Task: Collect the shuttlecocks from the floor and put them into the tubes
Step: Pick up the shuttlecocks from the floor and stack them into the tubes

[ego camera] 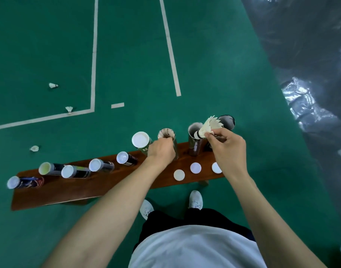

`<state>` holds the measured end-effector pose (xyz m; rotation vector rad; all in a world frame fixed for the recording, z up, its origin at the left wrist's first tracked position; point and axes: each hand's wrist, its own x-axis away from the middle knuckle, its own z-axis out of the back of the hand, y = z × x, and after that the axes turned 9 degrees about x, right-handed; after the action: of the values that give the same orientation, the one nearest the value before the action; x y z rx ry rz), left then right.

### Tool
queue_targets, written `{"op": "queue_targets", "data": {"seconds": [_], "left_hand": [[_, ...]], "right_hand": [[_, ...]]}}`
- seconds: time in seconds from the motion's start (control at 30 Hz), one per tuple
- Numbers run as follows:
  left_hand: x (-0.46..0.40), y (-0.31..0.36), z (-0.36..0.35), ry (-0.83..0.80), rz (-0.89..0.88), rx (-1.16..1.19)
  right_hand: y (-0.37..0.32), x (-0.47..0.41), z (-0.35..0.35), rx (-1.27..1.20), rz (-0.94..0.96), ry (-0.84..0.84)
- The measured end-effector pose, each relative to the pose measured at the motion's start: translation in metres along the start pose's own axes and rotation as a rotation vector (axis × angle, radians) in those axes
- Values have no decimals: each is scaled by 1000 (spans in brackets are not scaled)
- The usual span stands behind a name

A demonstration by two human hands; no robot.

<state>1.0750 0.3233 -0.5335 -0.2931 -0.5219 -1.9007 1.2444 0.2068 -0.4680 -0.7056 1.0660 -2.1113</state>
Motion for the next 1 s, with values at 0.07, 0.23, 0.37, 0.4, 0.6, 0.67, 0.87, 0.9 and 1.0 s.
{"op": "queue_targets", "data": {"seconds": [0.07,0.23,0.37,0.4,0.6,0.67,0.87,0.9,1.0], "left_hand": [[-1,1,1,-7,-3,-18],[6,-1,-2,52,-70,-60],[8,-4,-2,117,-115,-64],[8,-4,-1,119,-116,-59],[15,-4,2,154,-125,-18],[16,-5,1,170,-132,-10],[17,-11,0,173,-111,20],[17,-13,0,171,-107,23],[18,-16,-1,177,-104,24]], "right_hand": [[2,-1,0,5,-3,-4],[8,-4,5,-8,-23,-2],[12,-5,6,-7,-37,4],[12,-6,6,-2,-35,4],[15,-10,-2,146,40,19],[12,-14,-8,315,187,46],[12,-39,-38,613,340,-38],[15,-41,-42,641,339,-74],[23,-45,-47,687,337,-141]]}}
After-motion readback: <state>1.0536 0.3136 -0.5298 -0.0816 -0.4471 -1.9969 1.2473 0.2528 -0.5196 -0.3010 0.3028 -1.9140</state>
